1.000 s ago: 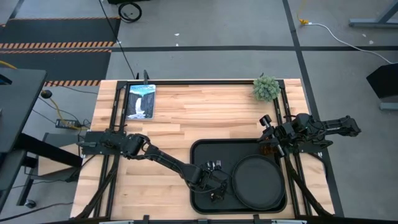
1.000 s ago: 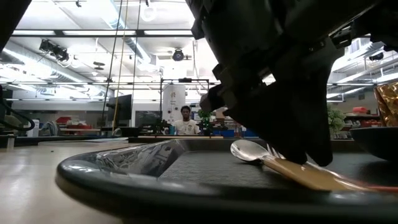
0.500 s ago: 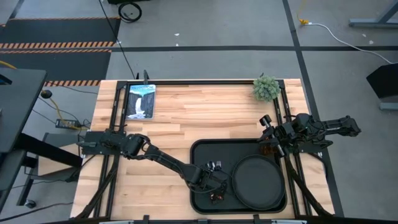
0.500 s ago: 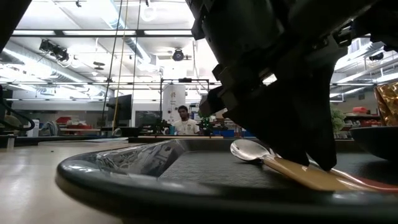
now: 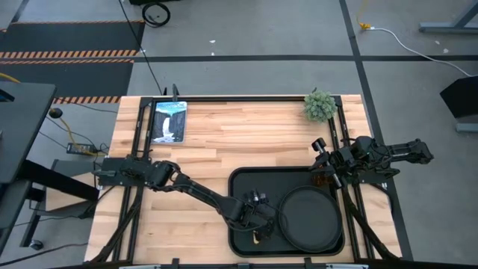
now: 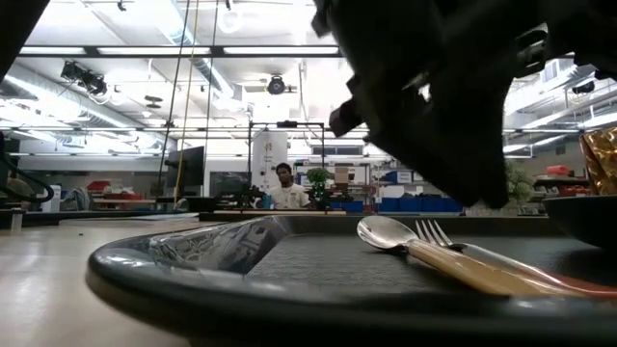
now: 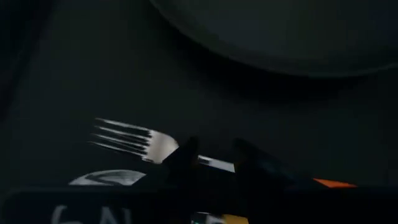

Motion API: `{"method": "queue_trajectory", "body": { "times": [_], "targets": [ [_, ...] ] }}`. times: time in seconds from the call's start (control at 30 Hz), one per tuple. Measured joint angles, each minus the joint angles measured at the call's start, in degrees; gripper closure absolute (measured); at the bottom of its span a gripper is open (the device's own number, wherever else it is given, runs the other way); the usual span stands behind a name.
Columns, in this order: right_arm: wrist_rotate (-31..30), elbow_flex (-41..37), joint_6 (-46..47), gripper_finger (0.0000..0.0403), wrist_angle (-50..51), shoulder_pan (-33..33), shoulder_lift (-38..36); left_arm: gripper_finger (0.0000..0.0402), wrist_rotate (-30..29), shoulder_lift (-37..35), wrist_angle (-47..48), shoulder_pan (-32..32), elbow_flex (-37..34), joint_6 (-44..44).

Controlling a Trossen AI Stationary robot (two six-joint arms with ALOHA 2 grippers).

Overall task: Pick and place plate/cup/fork/spoon on tray
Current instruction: Adjust the orange fork

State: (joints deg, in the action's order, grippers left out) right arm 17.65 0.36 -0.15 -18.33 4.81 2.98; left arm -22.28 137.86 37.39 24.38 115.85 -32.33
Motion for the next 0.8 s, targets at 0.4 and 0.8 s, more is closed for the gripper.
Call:
{"method": "queue_trajectory", "body": {
  "times": [0.4, 0.8],
  "targets": [
    [0.0, 0.0, 0.0, 0.0357, 0.0, 0.0, 0.0, 0.0336, 1.9, 1.6, 1.0, -3.2, 0.0, -5.6],
    [0.0, 0.0, 0.0, 0.0357, 0.0, 0.0, 0.0, 0.0358, 4.6, 2.0, 0.6, -2.3, 0.0, -6.0]
  ]
}}
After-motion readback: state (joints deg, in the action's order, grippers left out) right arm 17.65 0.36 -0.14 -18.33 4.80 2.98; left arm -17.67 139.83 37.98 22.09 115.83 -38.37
